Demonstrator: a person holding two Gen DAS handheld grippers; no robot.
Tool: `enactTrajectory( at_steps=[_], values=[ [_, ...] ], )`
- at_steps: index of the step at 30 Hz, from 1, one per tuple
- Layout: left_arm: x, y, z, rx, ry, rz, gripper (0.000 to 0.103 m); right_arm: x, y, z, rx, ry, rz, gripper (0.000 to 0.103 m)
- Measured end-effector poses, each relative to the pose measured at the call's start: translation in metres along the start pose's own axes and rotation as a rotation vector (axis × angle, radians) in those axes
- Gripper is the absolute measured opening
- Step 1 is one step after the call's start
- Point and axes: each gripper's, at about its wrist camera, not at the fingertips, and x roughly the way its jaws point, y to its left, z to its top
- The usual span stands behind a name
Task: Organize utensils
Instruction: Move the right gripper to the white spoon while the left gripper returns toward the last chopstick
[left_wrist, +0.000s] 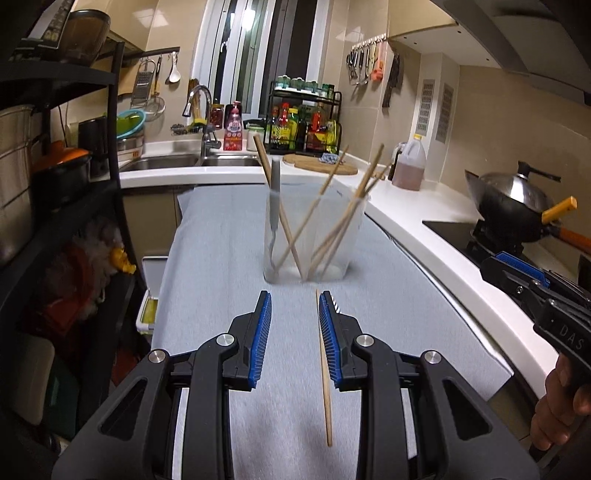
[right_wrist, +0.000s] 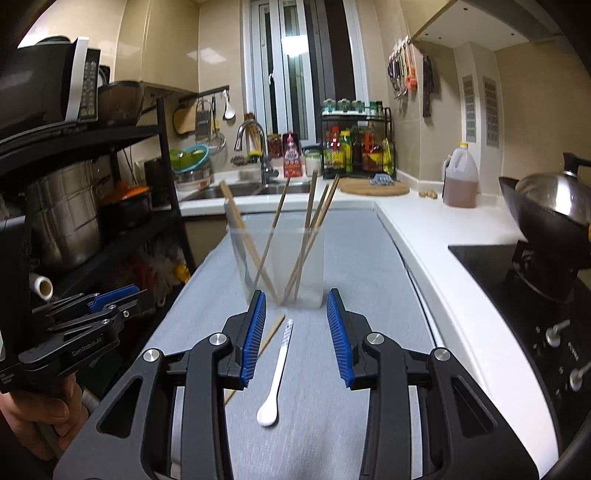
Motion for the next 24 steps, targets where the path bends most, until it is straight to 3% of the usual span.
enactTrajectory(
  at_steps=[9, 15, 24],
  values=[
    [0.014, -0.002, -0.046, 0.009, 0.061, 0.03, 0.027, 0.007, 0.002, -0.048, 0.017, 0.102, 0.017, 0.034],
    [0.019, 0.0, -0.049, 0.003, 0.066, 0.041, 0.027, 0.02, -0.002, -0.069, 0.041, 0.156, 0.017, 0.013],
    [0.023, 0.01, -0.056, -0.044, 0.095, 0.032, 0.027, 0.062, -0.001, -0.088, 0.123, 0.267, 0.044, 0.017]
  ],
)
